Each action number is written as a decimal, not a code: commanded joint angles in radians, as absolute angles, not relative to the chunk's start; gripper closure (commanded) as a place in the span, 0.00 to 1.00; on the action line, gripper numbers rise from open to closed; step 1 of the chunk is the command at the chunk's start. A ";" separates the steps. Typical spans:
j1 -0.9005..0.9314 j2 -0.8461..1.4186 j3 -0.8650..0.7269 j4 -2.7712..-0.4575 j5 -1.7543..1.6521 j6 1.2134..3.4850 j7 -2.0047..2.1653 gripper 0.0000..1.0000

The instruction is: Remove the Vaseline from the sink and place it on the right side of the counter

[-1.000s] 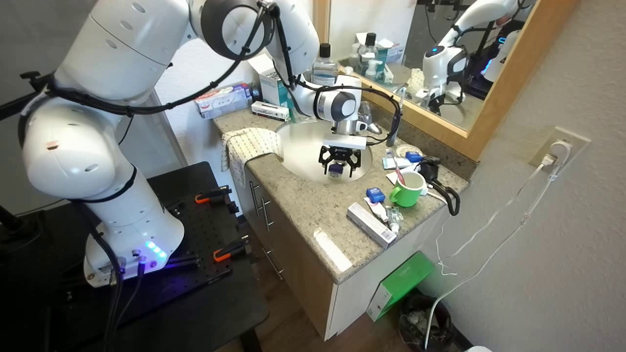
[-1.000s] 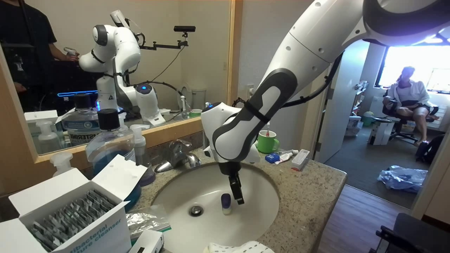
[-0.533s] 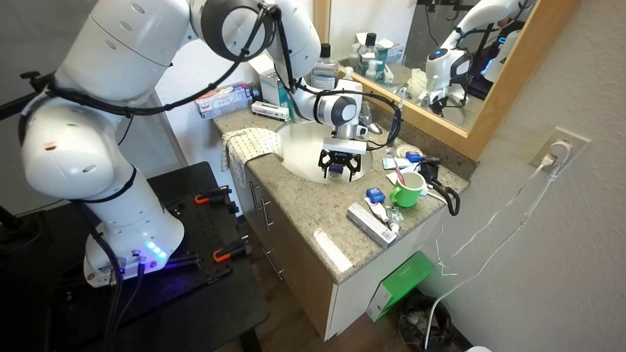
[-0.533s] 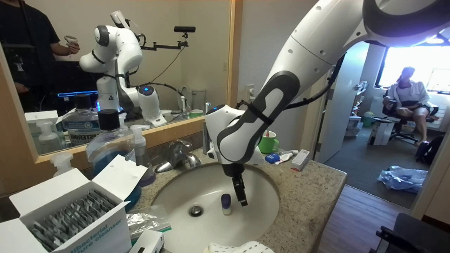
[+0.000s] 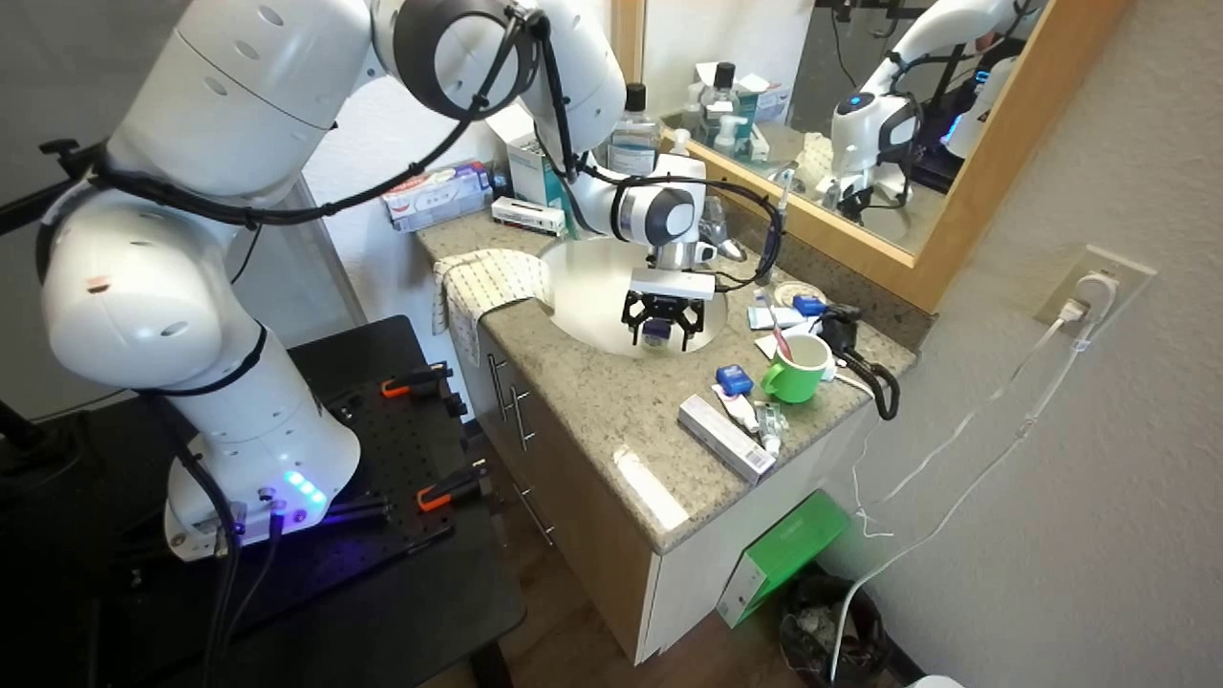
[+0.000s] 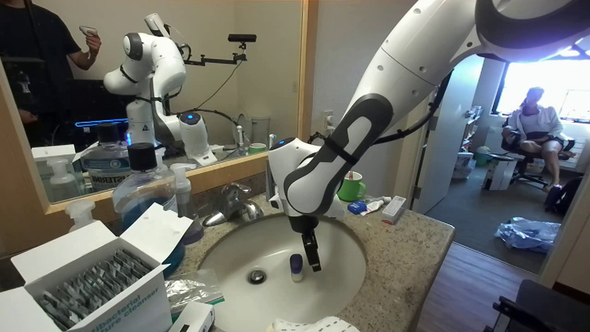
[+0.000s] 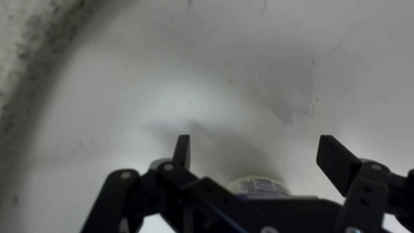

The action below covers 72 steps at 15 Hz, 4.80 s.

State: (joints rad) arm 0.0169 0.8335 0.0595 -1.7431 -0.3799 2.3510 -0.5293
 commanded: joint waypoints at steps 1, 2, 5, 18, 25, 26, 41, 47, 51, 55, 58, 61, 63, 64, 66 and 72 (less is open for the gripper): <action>0.028 0.735 0.062 -1.854 -0.426 2.439 -0.542 0.00; 0.037 0.728 0.057 -1.859 -0.446 2.446 -0.544 0.00; 0.048 0.695 0.045 -1.895 -0.524 2.456 -0.577 0.00; 0.019 0.748 0.057 -1.887 -0.703 2.620 -0.988 0.00; -0.036 0.766 0.106 -1.888 -0.643 2.611 -1.105 0.00; -0.041 0.769 0.111 -1.886 -0.626 2.614 -1.134 0.00; -0.053 0.817 0.143 -1.835 -0.524 2.682 -1.503 0.00; -0.026 0.848 0.141 -1.809 -0.443 2.624 -1.579 0.00; -0.023 0.836 0.115 -1.827 -0.445 2.645 -1.558 0.00; -0.015 0.847 0.107 -1.813 -0.448 2.634 -1.563 0.34; -0.016 0.854 0.113 -1.807 -0.443 2.632 -1.569 0.57; -0.009 0.829 0.101 -1.833 -0.442 2.627 -1.545 0.82; -0.012 0.794 0.101 -1.858 -0.422 2.568 -1.532 0.85; -0.007 0.771 0.090 -1.881 -0.415 2.557 -1.508 0.85; 0.013 0.726 0.067 -1.920 -0.416 2.533 -1.448 0.85; 0.081 0.581 0.018 -2.001 -0.458 2.460 -1.249 0.85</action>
